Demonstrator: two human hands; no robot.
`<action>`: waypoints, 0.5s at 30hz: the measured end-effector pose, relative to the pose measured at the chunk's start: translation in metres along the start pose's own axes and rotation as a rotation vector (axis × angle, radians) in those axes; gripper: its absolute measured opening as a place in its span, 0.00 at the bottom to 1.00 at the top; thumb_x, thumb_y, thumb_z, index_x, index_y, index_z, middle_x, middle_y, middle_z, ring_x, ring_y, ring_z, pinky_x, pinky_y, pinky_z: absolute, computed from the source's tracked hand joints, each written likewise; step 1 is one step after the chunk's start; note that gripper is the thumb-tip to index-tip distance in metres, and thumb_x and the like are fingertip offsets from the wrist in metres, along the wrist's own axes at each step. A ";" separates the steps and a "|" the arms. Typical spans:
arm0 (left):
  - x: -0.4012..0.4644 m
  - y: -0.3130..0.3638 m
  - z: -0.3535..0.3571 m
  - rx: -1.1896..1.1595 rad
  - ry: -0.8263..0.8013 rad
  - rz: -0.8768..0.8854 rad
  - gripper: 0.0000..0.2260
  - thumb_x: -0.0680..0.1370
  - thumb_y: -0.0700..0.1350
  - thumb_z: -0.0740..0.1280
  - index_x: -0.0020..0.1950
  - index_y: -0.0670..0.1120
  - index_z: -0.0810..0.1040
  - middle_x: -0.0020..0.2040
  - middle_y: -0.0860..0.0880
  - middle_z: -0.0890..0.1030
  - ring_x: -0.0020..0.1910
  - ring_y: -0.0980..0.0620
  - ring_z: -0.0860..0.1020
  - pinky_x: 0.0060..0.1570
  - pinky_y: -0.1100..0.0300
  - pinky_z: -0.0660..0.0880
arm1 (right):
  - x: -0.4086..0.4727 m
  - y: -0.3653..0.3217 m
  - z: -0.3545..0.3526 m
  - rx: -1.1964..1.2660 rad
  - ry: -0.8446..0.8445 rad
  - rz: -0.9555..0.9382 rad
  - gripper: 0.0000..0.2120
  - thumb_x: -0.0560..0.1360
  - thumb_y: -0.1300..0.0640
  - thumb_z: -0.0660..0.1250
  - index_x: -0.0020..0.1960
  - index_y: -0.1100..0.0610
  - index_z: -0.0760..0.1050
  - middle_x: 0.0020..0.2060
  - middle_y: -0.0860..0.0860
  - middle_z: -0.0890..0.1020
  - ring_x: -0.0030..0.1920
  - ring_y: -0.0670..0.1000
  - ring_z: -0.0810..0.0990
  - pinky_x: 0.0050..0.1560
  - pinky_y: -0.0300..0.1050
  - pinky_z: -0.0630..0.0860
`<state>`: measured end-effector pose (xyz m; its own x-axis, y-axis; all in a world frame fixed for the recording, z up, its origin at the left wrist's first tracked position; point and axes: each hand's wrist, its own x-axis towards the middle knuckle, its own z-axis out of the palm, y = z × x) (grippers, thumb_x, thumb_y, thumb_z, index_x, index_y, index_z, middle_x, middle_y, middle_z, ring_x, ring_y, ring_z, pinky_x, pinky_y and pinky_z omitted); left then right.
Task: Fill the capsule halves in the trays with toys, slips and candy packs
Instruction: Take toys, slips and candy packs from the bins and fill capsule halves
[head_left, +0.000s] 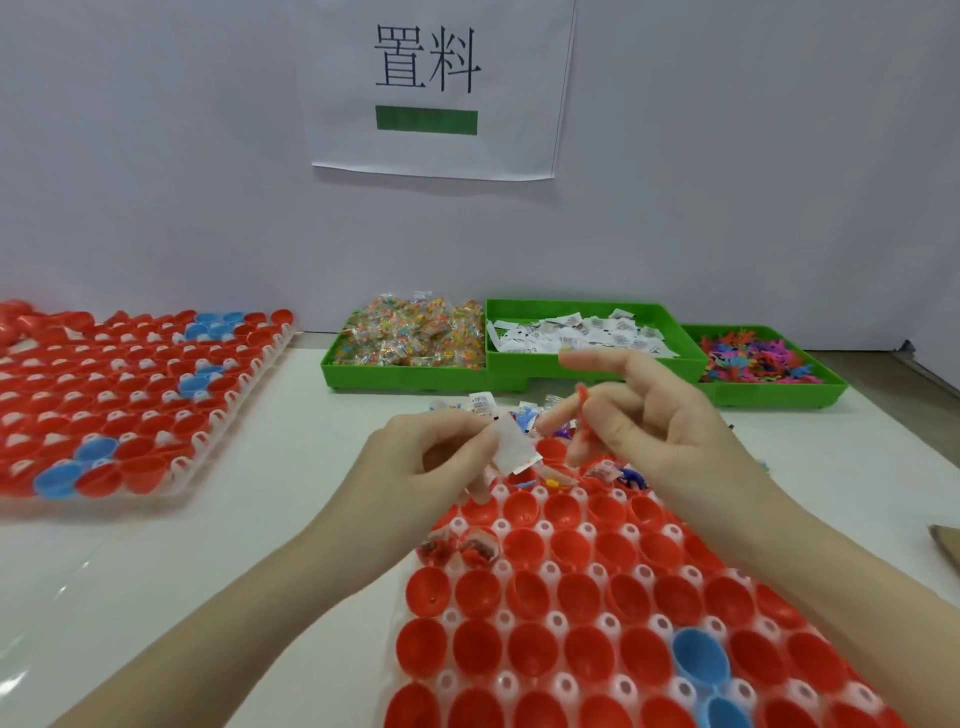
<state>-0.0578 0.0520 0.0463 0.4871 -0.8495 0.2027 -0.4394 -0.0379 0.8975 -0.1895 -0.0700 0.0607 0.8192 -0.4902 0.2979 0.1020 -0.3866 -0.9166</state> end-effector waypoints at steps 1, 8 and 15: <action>-0.003 -0.003 0.000 0.007 0.006 -0.008 0.09 0.77 0.42 0.63 0.39 0.49 0.80 0.27 0.50 0.78 0.28 0.59 0.74 0.33 0.64 0.71 | -0.002 0.001 0.004 0.000 -0.010 0.010 0.10 0.76 0.64 0.60 0.51 0.50 0.71 0.40 0.47 0.84 0.31 0.43 0.79 0.39 0.34 0.77; -0.013 -0.009 0.011 -0.072 0.003 -0.023 0.05 0.75 0.41 0.66 0.47 0.47 0.82 0.29 0.52 0.79 0.27 0.59 0.77 0.30 0.71 0.71 | -0.007 0.002 0.016 -0.253 0.003 -0.078 0.16 0.65 0.66 0.74 0.39 0.45 0.78 0.38 0.44 0.82 0.33 0.43 0.82 0.38 0.36 0.78; -0.014 -0.006 0.014 -0.228 -0.052 -0.009 0.05 0.71 0.44 0.68 0.43 0.50 0.83 0.27 0.50 0.79 0.27 0.60 0.77 0.31 0.72 0.71 | -0.002 0.011 0.009 -0.594 -0.051 -0.304 0.15 0.64 0.74 0.71 0.49 0.62 0.82 0.43 0.51 0.83 0.37 0.37 0.80 0.42 0.28 0.75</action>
<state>-0.0720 0.0565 0.0326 0.4479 -0.8759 0.1794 -0.2504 0.0697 0.9656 -0.1852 -0.0660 0.0475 0.8301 -0.2596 0.4935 0.0163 -0.8733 -0.4869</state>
